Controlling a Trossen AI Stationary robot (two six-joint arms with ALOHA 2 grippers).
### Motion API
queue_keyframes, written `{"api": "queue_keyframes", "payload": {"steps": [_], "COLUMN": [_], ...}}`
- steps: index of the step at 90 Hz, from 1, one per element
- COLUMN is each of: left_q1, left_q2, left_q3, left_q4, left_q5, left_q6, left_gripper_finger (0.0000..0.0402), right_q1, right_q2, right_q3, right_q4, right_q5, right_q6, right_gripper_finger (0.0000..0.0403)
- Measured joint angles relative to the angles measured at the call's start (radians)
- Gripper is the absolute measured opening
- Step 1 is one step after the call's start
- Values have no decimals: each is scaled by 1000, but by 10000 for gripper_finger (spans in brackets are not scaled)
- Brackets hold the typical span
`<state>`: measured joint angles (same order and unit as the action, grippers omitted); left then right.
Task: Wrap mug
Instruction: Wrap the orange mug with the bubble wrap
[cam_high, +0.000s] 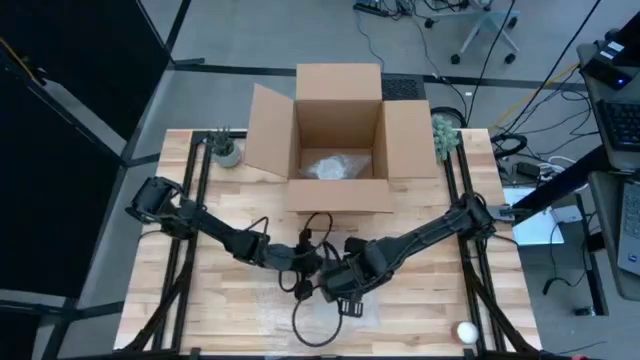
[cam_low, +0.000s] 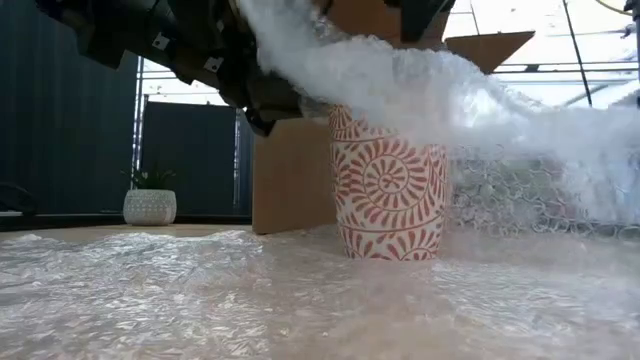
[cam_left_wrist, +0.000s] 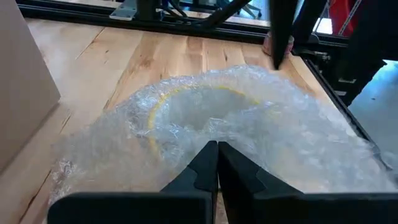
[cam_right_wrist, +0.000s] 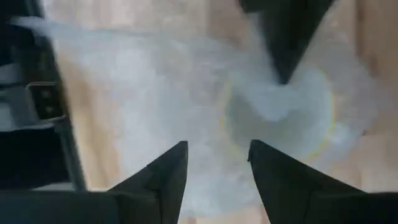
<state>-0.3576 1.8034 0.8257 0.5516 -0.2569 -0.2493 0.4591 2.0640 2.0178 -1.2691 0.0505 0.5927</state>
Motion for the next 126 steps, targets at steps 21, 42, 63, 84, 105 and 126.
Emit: {"api": "queue_keyframes", "payload": {"steps": [21,42,63,84,105,126], "left_q1": [0,-1,-3,-3,-3,-2], "left_q2": [0,0,0,0,0,1], "left_q3": [0,0,0,-1,-1,1], "left_q4": [0,0,1,1,1,17], "left_q5": [-1,-2,-3,-3,-2,-2], "left_q6": [0,-2,-2,2,2,1], "left_gripper_finger": [0,0,0,0,0,0], "right_q1": [59,35,-6,-14,-22,-22], "right_q2": [0,0,5,1,0,-5], "right_q3": [-84,-214,-254,-228,-354,-439], "right_q4": [162,267,248,221,345,438], "right_q5": [109,164,176,160,159,170], "right_q6": [-33,-60,-59,-87,-68,-34], "right_gripper_finger": [160,160,160,160,160,160]}}
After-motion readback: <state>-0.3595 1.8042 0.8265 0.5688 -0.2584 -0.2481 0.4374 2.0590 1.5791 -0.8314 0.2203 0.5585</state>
